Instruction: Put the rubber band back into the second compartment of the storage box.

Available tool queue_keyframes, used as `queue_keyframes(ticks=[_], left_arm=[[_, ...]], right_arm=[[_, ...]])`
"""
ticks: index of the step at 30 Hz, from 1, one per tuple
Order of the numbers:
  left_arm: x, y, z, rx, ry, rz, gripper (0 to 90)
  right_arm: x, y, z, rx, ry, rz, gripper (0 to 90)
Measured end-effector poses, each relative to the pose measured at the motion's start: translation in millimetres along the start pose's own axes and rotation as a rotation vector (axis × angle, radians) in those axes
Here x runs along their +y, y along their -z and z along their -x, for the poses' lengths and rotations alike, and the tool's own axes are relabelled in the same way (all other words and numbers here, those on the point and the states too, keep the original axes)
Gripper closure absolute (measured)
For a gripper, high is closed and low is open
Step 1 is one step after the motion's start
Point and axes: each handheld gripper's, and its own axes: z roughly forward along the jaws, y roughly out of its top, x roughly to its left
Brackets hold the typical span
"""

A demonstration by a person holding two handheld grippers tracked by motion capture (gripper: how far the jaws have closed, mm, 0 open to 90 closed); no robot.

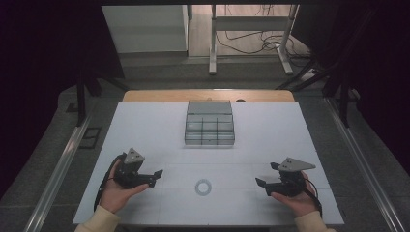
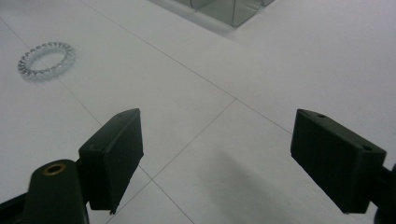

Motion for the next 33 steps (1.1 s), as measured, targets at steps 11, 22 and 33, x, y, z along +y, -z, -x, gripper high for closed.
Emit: queue_keyframes(ticks=[11, 22, 33], left_arm=[[15.8, -1.0, 15.4, -0.06, -0.058, -0.052, 17.2], [27.7, -2.1, 33.6, -0.112, -0.089, -0.079, 17.2], [40.4, -9.3, 42.7, -0.142, -0.115, -0.11, 17.3]], right_arm=[[0.6, 0.8, -0.3, 0.006, 0.002, 0.006, 17.4], [0.7, 0.9, -0.2, 0.005, 0.005, 0.015, 17.3], [0.4, -1.6, -0.9, 0.0, 0.004, 0.005, 17.2]])
